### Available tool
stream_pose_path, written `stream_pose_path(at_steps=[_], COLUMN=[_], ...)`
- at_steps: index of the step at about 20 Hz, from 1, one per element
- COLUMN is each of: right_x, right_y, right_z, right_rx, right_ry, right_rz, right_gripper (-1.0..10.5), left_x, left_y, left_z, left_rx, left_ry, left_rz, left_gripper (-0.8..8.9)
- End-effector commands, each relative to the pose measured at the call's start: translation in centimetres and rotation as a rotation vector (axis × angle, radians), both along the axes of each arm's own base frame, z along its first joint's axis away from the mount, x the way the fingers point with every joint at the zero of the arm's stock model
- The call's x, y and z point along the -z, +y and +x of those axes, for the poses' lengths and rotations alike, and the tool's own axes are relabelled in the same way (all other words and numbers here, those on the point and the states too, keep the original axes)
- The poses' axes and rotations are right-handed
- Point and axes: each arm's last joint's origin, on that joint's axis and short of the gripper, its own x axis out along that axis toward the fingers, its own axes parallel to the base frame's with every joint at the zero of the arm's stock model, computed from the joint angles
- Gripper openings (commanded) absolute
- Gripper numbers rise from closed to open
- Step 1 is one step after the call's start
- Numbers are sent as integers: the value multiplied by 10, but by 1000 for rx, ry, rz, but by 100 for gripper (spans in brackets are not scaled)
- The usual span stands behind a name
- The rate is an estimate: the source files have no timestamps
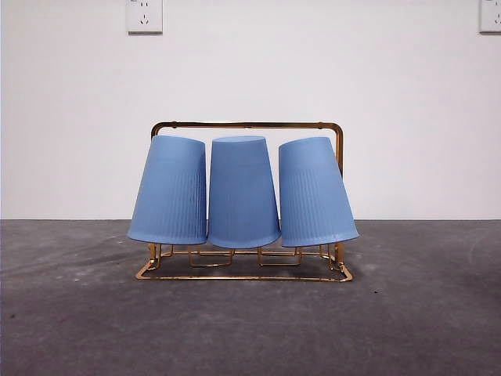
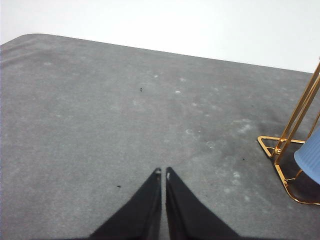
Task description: Pick the top cup and place it on cupholder, pick up the mid cup and place it on cupholder, last pick the bottom cup and place it on cupholder.
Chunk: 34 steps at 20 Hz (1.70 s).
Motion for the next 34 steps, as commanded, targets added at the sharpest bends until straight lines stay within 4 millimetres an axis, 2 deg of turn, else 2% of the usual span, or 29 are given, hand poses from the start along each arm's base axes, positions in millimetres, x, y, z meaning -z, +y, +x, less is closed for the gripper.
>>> stream_pose_path(at_steps=[1,9,12,15,19,23,27,34], right_x=[-3,-3,0,28,89,140,159,177], right_y=[2,1,-12,-33,-57,-74,-78,-80], right_z=[0,0,4,12,18,19,19,20], right_rx=[-12,-8,95,284,378,498,513,502], right_ry=[-12,-15,-66,-188,-464,-505,-485,-468], right_rz=[8,11,-8,78,109,62,43,6], right_gripper=[19,19,19,19,19,19,19,19], left_x=[7,7,7,7,7,7,7,7], left_y=[0,0,0,0,0,0,0,0], left_z=[1,1,1,1,1,1,1,1], left_rx=[-1,-1,-1,-1,-1,-1,-1,-1], left_ry=[25,25,25,25,25,25,25,25], left_rz=[16,16,16,16,16,16,16,16], left_gripper=[5,6,6,6,6,6,6,6])
